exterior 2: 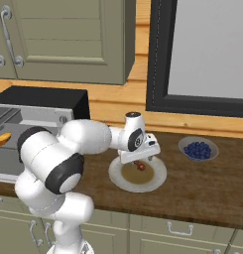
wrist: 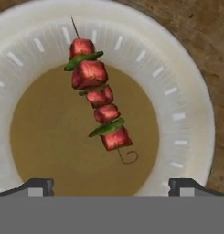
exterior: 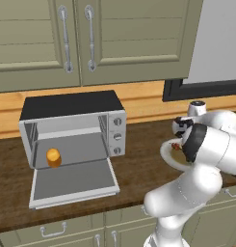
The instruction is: Pick up the kebab skewer and baguette bread, and place them inside the toaster oven. Close the toaster oven door and start by setting the timer.
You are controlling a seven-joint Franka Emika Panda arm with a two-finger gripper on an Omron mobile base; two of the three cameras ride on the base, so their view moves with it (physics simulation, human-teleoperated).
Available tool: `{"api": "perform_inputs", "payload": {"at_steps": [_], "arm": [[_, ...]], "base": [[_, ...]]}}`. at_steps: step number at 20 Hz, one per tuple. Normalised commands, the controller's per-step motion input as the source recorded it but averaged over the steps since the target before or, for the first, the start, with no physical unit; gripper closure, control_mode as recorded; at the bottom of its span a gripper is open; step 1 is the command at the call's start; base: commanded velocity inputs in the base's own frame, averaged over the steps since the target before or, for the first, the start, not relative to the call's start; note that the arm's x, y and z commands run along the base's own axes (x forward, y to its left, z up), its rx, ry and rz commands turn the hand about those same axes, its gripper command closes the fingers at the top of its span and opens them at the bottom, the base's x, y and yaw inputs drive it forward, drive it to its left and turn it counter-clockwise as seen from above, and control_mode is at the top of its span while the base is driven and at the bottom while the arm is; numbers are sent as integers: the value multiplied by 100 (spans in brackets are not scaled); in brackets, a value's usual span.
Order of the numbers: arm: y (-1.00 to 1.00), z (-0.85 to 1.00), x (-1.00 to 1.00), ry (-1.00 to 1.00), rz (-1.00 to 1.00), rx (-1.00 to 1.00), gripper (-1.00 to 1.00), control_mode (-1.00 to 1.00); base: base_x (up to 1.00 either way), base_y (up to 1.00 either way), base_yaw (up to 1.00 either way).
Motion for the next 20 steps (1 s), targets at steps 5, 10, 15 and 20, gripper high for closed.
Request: {"api": "perform_inputs", "payload": {"at_steps": [5,10,15,20], "arm": [[-1,-37,32,4,0,0,-100,-100],[-6,-30,33,2,0,0,-100,-100],[-17,-25,10,1,0,0,-100,-100],[-7,-20,0,1,0,0,-100,-100]], "base": [[0,0,0],[0,0,0],[0,0,0],[0,0,0]]}}
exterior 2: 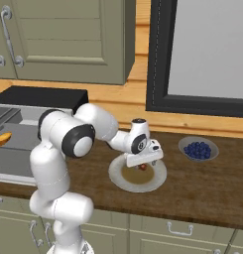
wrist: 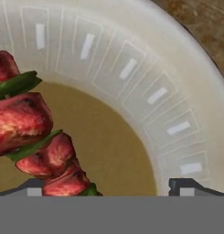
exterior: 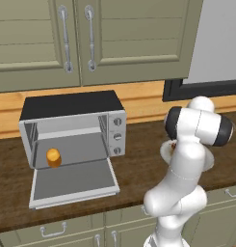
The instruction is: Pick up the kebab skewer and baguette bread, and place them inside the toaster oven. Close the toaster oven door and start by setting the timer.
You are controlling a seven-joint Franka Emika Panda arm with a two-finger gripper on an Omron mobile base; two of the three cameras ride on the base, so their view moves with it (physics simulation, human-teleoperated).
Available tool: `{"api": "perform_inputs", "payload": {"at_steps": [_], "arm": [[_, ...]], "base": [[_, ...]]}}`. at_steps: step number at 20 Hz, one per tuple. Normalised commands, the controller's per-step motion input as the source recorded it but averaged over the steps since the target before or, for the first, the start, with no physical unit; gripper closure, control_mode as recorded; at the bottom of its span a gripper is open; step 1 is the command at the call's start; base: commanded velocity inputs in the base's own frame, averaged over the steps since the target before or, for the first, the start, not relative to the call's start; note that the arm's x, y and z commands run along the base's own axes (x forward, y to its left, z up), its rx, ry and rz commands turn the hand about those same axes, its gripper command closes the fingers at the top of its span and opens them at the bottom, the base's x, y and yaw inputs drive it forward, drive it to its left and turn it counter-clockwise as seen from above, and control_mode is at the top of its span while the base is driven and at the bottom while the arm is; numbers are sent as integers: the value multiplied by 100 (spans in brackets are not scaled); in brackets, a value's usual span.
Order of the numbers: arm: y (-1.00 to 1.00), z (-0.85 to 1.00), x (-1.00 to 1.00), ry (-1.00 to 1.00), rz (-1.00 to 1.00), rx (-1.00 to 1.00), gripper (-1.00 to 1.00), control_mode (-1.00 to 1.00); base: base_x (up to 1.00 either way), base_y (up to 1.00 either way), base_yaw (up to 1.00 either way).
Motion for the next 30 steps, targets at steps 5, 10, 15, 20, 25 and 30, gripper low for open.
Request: {"api": "perform_inputs", "payload": {"at_steps": [5,10,15,20,25,30], "arm": [[0,-18,-1,2,0,0,100,-100],[4,-29,-29,5,0,0,100,-100],[19,30,-42,3,0,0,100,-100],[30,100,-74,0,0,12,100,-100],[70,93,-95,0,-7,18,100,-100],[99,47,-64,0,-11,3,100,-100]], "base": [[0,0,0],[0,0,0],[0,0,0],[0,0,0],[0,0,0],[0,0,0]]}}
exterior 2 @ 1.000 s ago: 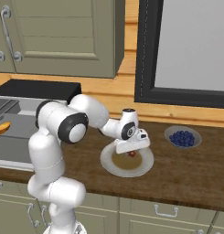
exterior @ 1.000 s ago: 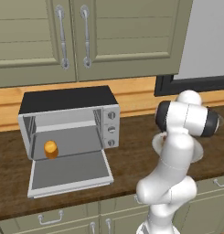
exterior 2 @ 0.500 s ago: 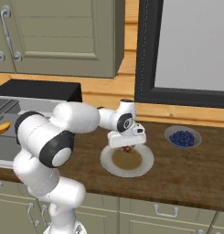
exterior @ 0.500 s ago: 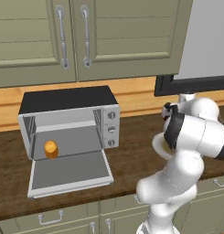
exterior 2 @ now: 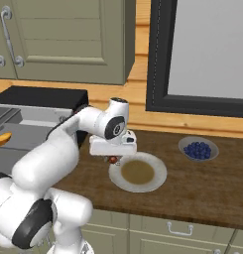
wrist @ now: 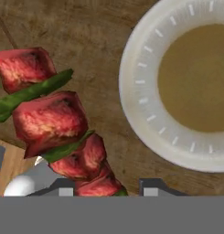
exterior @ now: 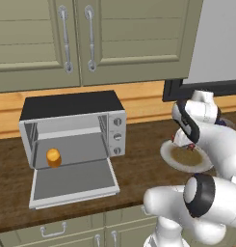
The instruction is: Pick up the kebab skewer and baguette bread, and place them inside the toaster oven. Close the toaster oven door and start by setting the timer.
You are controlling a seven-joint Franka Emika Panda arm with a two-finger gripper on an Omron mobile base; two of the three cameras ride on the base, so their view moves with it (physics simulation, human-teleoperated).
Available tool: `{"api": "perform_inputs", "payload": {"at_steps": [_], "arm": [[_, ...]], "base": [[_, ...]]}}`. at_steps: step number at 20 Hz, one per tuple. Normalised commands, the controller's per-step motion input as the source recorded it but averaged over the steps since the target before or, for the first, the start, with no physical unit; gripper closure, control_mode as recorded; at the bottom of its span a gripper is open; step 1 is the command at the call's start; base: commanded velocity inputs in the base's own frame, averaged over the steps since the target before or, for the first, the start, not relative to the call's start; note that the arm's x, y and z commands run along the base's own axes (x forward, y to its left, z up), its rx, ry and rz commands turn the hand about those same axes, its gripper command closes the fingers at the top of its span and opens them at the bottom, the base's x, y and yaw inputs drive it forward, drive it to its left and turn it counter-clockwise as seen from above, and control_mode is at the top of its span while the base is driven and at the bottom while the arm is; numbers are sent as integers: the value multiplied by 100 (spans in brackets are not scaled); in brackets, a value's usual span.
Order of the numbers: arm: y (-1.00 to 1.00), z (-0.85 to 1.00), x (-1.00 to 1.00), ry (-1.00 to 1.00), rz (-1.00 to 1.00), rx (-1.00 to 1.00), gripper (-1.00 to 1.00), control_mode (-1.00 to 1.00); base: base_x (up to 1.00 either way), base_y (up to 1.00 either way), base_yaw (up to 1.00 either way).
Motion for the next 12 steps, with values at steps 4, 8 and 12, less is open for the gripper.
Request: {"api": "perform_inputs", "payload": {"at_steps": [4,8,12], "arm": [[100,49,-41,0,-9,0,100,-100],[100,42,-26,0,-10,0,100,-100],[100,34,-7,0,-11,0,100,-100]], "base": [[0,0,0],[0,0,0],[0,0,0]]}}
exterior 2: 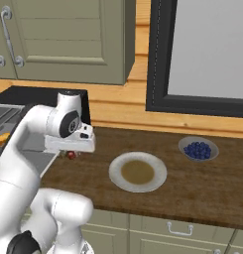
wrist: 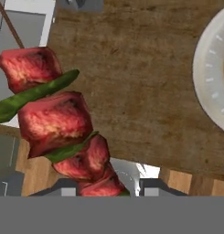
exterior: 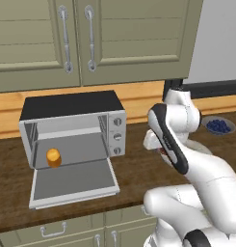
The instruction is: Pick up the kebab skewer and baguette bread, and place them inside the toaster oven. Close the toaster oven door and start by setting the timer.
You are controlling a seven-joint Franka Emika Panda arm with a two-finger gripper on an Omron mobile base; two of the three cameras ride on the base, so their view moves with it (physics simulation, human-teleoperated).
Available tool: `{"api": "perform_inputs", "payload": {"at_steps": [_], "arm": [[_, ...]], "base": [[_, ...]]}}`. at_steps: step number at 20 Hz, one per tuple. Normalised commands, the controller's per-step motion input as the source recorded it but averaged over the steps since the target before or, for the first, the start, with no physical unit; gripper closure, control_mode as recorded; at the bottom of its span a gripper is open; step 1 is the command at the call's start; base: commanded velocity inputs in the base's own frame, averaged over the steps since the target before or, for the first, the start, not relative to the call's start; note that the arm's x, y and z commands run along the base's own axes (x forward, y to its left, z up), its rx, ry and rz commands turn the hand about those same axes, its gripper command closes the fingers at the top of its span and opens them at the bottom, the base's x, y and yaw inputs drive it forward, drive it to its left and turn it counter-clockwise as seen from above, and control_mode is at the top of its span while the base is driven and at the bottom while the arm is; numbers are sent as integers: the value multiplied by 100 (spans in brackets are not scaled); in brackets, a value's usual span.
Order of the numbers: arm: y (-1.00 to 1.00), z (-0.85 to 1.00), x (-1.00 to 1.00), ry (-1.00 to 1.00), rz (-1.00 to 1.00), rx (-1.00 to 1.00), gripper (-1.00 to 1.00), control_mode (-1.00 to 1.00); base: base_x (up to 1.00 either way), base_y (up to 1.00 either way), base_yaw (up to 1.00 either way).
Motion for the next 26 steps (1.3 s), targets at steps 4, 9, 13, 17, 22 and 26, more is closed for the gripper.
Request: {"api": "perform_inputs", "payload": {"at_steps": [4,9,13,17,22,26], "arm": [[100,1,7,0,-11,-6,100,-100],[100,0,12,0,-12,-7,100,-100],[100,0,24,0,-16,-1,100,-100],[100,0,48,8,-12,0,100,-100],[80,-2,47,8,-1,0,100,-100],[27,-16,42,0,0,0,100,-100]], "base": [[0,0,0],[0,0,0],[0,0,0],[0,0,0],[0,0,0],[0,0,0]]}}
